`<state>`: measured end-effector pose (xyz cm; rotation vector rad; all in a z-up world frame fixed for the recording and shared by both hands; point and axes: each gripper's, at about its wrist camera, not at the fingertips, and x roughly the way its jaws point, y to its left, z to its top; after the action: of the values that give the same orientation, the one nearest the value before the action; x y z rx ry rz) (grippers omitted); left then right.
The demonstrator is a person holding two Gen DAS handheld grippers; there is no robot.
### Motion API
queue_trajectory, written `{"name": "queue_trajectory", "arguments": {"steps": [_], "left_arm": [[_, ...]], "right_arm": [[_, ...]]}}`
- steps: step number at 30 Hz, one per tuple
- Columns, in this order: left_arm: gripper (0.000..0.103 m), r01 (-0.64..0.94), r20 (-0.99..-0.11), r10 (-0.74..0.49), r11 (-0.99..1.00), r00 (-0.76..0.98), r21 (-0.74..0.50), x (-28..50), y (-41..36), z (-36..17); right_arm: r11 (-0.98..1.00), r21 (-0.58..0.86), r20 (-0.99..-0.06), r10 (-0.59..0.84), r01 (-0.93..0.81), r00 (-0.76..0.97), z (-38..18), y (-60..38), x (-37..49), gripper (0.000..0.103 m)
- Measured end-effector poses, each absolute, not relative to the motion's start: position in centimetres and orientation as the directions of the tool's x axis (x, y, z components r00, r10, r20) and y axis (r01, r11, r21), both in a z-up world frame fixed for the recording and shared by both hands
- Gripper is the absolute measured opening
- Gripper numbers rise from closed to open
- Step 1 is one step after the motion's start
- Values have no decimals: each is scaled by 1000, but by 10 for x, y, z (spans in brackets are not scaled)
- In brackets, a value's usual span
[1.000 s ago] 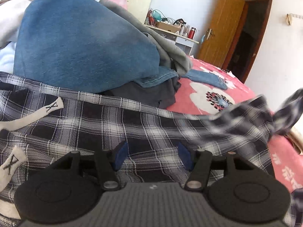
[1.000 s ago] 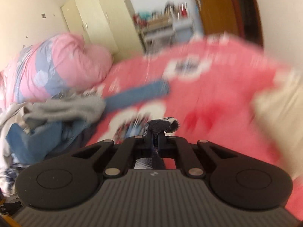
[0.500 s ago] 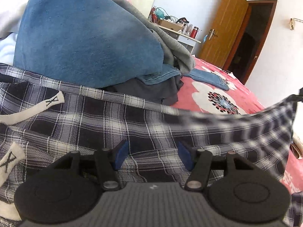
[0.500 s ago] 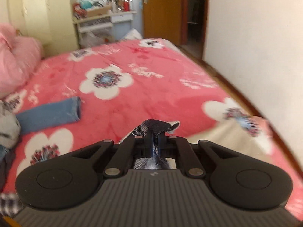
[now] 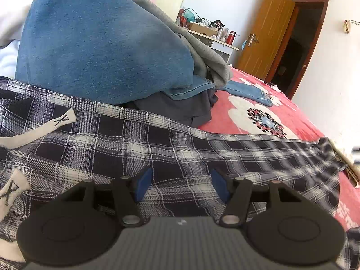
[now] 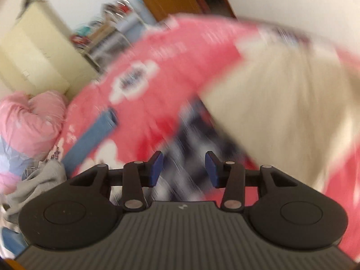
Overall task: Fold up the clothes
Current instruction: 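Pull a shirt sleeve with the right gripper to straighten it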
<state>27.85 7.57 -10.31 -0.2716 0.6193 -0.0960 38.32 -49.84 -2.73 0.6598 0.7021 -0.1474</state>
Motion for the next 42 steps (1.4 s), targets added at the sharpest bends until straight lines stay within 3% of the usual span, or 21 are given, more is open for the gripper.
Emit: {"name": "queue_trajectory", "arguments": {"steps": [8,9,10,12,19,26,32,35,38,42], "left_arm": [[64,13,-557,-178,958,811,-287,279,76,-105],[64,13,-556,-181,956,811,-292,279,77,-105],[64,13,-555,-184,955,811,-297,279,77,-106],[64,13,-554,-188,952,811,-305,279,79,-106],[64,11,-553,-190,951,811,-310,281,80,-106],[64,11,-553,-192,949,811,-314,281,80,-107],[65,12,-554,-194,949,810,-315,282,80,-107],[66,15,-553,-197,949,809,-315,282,80,-107],[67,17,-552,-200,948,809,-318,282,81,-107],[67,23,-526,-201,945,827,-325,276,82,-103]], "right_arm": [[681,578,-653,55,450,756,-105,-502,392,34],[687,581,-640,55,436,767,-106,-500,397,28],[710,565,-634,48,420,772,-101,-497,398,10],[768,512,-622,22,385,782,-83,-491,396,2],[904,306,-564,-79,297,822,3,-487,385,1],[911,196,-639,-161,362,752,42,-523,374,1],[886,210,-673,-176,414,718,21,-535,350,1],[871,131,-695,-259,473,671,-4,-538,349,5],[834,122,-644,-345,537,683,-11,-552,334,9],[776,230,-563,-386,587,731,-3,-569,297,15]]}}
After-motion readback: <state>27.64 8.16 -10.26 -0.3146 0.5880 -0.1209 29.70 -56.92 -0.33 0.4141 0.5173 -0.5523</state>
